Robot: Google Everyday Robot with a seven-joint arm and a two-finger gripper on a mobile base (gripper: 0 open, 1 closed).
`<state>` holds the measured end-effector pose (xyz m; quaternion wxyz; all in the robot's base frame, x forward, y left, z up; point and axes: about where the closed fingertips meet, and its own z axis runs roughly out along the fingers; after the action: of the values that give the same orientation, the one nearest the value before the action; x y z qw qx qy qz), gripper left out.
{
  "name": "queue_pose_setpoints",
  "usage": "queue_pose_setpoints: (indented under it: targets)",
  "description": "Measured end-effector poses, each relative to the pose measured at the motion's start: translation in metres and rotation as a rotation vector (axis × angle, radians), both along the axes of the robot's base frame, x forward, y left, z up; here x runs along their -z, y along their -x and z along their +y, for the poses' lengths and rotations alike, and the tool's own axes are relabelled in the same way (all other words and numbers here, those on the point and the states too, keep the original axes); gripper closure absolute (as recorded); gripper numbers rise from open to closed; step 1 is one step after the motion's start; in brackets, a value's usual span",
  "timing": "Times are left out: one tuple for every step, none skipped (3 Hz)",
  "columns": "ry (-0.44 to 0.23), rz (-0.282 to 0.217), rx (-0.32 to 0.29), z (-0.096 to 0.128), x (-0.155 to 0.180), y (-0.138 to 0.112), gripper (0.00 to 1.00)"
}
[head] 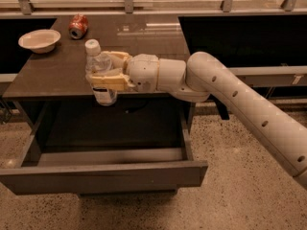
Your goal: Place blue plastic bottle into top drawer
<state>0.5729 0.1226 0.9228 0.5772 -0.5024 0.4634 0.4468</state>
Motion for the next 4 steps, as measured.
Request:
queue_pose_setpoints:
  targets:
    - [0.0, 0.0, 0.0, 0.0, 0.0, 0.0, 0.18]
    - [0.0, 0.0, 0.0, 0.0, 0.0, 0.0, 0.14]
    - [0.058, -0.011, 0.099, -0.011, 0.016, 0.003, 0.37]
    - [0.136, -0.028, 0.235, -0.03, 0.037, 0.008, 0.59]
